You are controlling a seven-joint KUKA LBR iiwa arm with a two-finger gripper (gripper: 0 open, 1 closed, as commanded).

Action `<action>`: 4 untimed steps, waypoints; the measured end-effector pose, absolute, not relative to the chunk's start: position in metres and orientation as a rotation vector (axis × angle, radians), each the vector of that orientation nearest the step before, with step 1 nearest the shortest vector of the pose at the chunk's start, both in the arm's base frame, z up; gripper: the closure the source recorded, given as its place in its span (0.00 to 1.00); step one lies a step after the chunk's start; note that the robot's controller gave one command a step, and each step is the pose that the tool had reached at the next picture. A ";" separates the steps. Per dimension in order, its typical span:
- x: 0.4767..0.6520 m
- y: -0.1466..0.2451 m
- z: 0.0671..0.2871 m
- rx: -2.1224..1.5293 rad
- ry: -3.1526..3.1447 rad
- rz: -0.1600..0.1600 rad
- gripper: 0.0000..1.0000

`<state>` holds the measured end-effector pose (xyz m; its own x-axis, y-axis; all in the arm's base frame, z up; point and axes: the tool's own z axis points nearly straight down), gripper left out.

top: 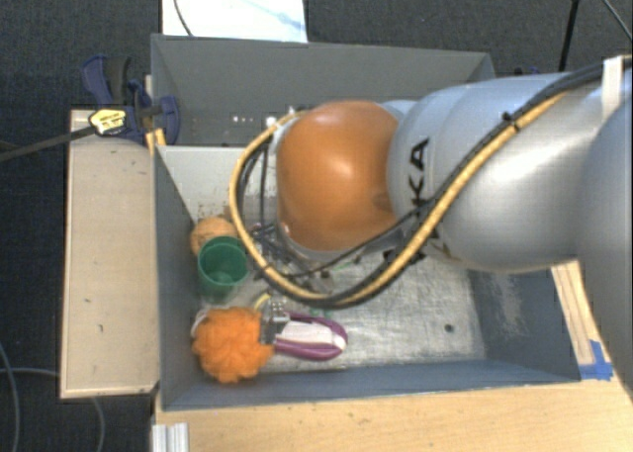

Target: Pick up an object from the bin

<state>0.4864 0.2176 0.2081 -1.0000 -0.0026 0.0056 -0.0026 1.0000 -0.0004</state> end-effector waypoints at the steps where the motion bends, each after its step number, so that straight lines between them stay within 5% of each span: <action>1: 0.488 0.217 0.212 -0.003 -3.143 -0.002 0.00; 2: 0.487 0.219 0.178 0.154 -3.144 -0.004 0.00; 3: 0.489 0.195 0.108 0.499 -3.095 0.018 0.00; 4: 0.503 0.217 0.084 0.721 -3.059 0.000 1.00</action>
Offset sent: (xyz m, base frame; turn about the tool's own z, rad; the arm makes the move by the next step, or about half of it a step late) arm -0.0067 0.0035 -0.0986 -0.2782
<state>0.5029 0.2165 0.0840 -0.8947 -0.4467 -0.0012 -0.4467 0.8947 -0.0002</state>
